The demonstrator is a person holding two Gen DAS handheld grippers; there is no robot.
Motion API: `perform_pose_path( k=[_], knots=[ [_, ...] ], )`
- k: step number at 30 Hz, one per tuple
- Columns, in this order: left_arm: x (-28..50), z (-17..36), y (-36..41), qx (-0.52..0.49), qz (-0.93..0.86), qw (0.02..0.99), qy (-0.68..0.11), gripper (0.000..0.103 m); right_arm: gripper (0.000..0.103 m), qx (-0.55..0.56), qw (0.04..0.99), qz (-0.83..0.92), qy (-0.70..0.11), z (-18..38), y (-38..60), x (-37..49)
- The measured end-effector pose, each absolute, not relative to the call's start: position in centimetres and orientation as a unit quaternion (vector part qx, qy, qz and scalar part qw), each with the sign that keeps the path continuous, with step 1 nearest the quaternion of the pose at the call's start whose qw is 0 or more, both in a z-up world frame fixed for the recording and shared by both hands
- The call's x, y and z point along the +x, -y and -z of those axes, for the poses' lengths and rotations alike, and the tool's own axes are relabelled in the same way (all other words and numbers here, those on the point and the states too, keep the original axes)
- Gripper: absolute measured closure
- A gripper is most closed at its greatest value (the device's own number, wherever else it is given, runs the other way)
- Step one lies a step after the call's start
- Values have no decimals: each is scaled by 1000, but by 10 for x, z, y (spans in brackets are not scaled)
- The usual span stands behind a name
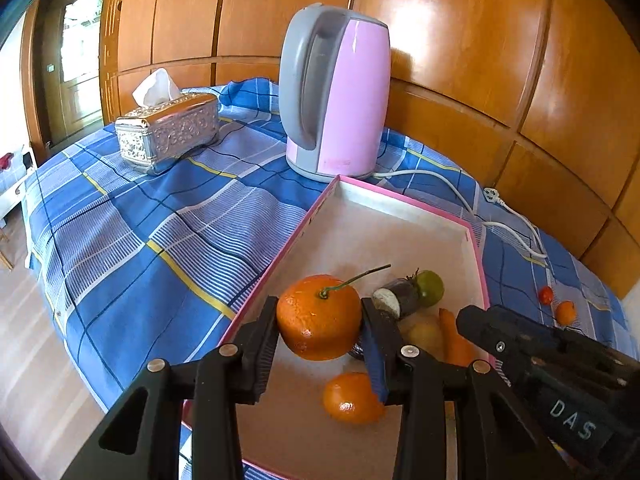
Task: Organize fruits
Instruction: 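Open both grippers to release the orange and yellow fruit in the tray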
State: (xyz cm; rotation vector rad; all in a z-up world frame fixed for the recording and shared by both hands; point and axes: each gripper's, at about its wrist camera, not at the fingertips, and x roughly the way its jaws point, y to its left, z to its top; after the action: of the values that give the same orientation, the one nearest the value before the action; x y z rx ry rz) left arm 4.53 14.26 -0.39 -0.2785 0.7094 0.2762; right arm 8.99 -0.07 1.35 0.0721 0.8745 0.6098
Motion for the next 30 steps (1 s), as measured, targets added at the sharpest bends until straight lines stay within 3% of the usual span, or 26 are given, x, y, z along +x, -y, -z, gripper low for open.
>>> perform_pose_path(
  k=[9, 30],
  knots=[
    [38, 1, -136, -126, -133, 922, -340, 62, 67, 30, 866, -280, -413, -12, 7, 77],
    [19, -7, -113, -114, -117, 927, -337, 59, 67, 34, 882, -252, -397, -18, 27, 53]
  ],
)
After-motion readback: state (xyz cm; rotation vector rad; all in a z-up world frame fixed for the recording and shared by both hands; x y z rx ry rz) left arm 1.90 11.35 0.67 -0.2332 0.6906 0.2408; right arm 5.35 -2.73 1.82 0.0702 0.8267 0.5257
